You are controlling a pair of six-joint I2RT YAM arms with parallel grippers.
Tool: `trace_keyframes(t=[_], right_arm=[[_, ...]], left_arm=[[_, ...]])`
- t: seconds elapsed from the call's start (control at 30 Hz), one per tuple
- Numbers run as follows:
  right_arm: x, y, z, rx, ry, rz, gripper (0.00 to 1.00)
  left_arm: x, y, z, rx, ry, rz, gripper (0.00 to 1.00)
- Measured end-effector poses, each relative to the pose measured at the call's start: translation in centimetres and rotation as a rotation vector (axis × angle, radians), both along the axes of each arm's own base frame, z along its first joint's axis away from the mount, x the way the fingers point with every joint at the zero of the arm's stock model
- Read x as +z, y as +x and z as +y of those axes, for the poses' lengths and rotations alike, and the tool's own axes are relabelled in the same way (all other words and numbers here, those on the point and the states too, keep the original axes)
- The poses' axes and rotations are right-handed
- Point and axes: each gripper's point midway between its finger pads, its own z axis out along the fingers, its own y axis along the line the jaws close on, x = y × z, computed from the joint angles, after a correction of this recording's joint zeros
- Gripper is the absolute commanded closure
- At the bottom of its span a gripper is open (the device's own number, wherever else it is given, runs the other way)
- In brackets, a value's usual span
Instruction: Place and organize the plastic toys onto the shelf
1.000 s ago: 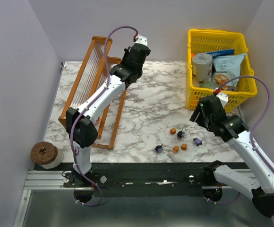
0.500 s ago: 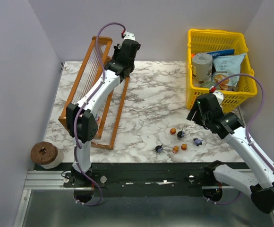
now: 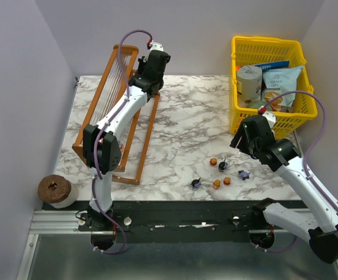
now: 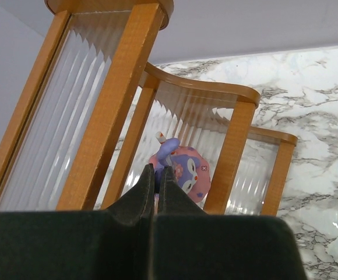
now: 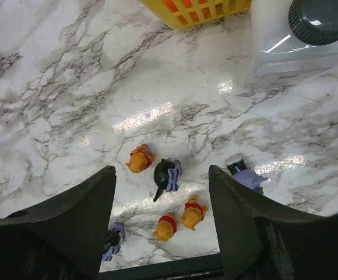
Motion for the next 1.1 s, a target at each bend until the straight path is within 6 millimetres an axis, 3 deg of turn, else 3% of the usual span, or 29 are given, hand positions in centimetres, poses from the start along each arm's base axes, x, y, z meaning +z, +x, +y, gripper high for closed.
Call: trace_keyframes(t=[0.27, 0.6, 1.1], right_arm=[[-0.2, -0.2, -0.1, -0.001, 0.001, 0.001, 0.28], [-0.2, -0.3, -0.1, -0.007, 0.007, 0.0, 0.28], [-0.4, -0.6, -0.2, -0.018, 0.02, -0.003, 0.28]], left_arm=[[-2.0, 0.1, 0.2, -0.012, 0.049, 0.029, 0.98], [-2.0, 0.4, 0.5, -0.006, 0.065, 0.014, 0.91], [-1.9, 0.5, 0.8, 0.002, 0.084, 0.007, 0.67]])
